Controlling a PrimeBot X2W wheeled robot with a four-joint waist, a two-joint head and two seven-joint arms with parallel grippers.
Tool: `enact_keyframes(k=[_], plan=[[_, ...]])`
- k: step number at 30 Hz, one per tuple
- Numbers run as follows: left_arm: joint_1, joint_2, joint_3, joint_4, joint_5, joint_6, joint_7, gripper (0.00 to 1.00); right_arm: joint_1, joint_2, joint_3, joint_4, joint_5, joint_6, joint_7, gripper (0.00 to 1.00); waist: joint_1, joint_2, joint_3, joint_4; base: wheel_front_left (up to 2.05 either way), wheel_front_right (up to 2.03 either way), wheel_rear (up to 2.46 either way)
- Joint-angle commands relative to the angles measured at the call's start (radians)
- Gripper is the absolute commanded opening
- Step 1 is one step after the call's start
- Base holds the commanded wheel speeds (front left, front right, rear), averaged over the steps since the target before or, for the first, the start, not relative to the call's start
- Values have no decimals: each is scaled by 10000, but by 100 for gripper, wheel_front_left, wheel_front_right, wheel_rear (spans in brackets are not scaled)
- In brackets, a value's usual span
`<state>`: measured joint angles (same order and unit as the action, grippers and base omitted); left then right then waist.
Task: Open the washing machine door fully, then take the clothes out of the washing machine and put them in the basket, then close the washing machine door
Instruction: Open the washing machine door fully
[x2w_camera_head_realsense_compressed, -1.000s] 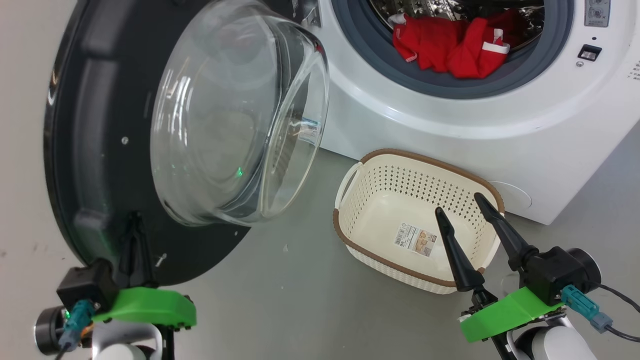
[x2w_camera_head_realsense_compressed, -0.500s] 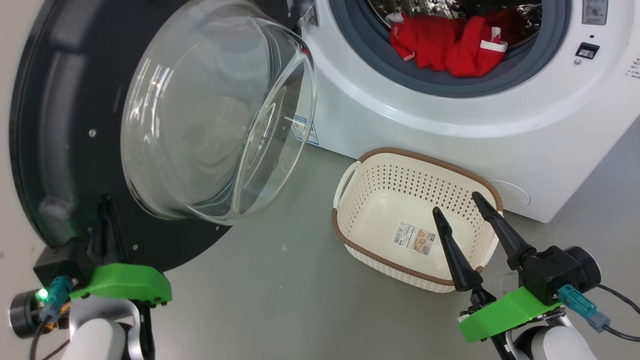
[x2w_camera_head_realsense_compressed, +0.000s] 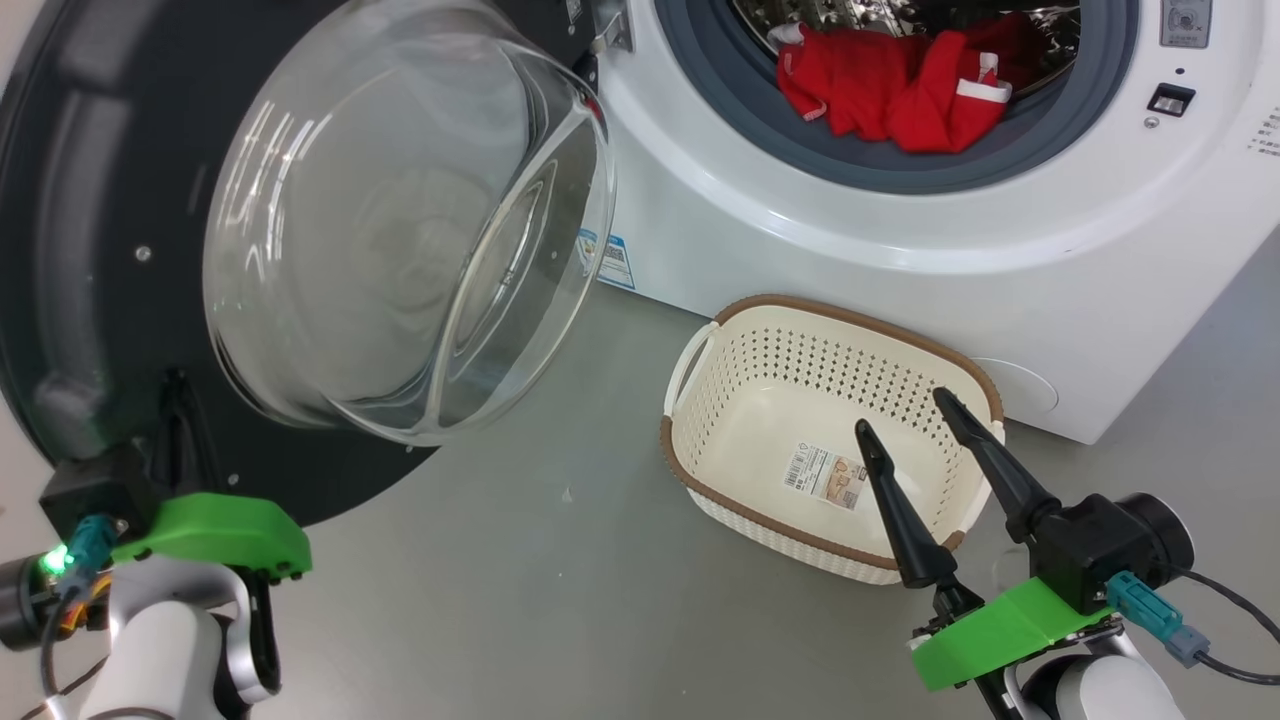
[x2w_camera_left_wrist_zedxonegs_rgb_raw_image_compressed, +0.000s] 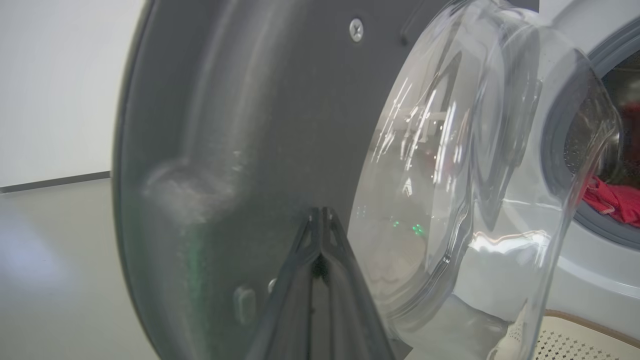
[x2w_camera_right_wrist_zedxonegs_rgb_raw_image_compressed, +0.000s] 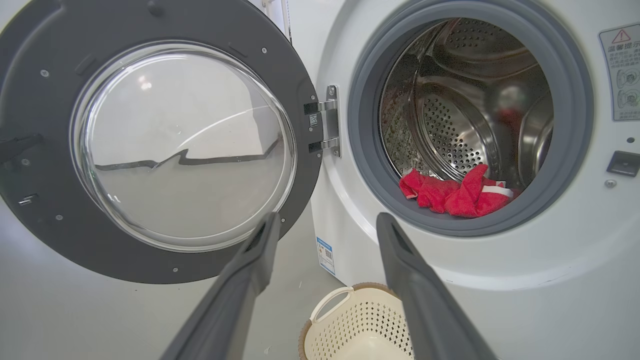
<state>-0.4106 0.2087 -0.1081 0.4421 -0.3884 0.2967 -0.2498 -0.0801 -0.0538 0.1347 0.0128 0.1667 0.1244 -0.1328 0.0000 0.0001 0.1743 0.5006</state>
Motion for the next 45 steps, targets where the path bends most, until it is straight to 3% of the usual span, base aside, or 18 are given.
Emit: enact_keyframes(k=[1, 20, 40, 41, 42, 43, 45], plan=[[-509, 591, 604, 26, 101, -65, -112, 0, -24, 36, 250, -304, -51, 63, -2, 100, 0, -1, 2, -3, 0, 0, 0], [-1702, 561, 1769, 1431, 531, -625, -119, 0, -168, 36, 335, -466, -172, 63, 200, 100, 0, -1, 248, -157, 0, 0, 0], [-1451, -5, 2536, 935, 1152, -1294, -120, 1, -247, 36, 277, -385, -151, 63, 162, 100, 0, -1, 216, -245, 0, 0, 0], [-1398, -55, 2603, 841, 1114, -1343, -120, 35, -252, 36, 268, -361, -131, 63, 138, 100, 0, -1, 200, -258, 0, 0, 0], [-1340, -85, 2650, 737, 1117, -1373, -120, 58, -259, 36, 262, -336, -111, 63, 114, 100, 0, -1, 180, -271, 0, 0, 0], [-1285, -105, 2686, 625, 1138, -1395, -120, 96, -264, 36, 256, -312, -86, 63, 88, 100, 0, -1, 158, -285, 0, 0, 0], [-1169, -182, 2731, 290, 1179, -1446, -120, 100, -270, 36, 243, -269, -34, 63, 29, 100, 0, -1, 107, -323, 0, 0, 0]])
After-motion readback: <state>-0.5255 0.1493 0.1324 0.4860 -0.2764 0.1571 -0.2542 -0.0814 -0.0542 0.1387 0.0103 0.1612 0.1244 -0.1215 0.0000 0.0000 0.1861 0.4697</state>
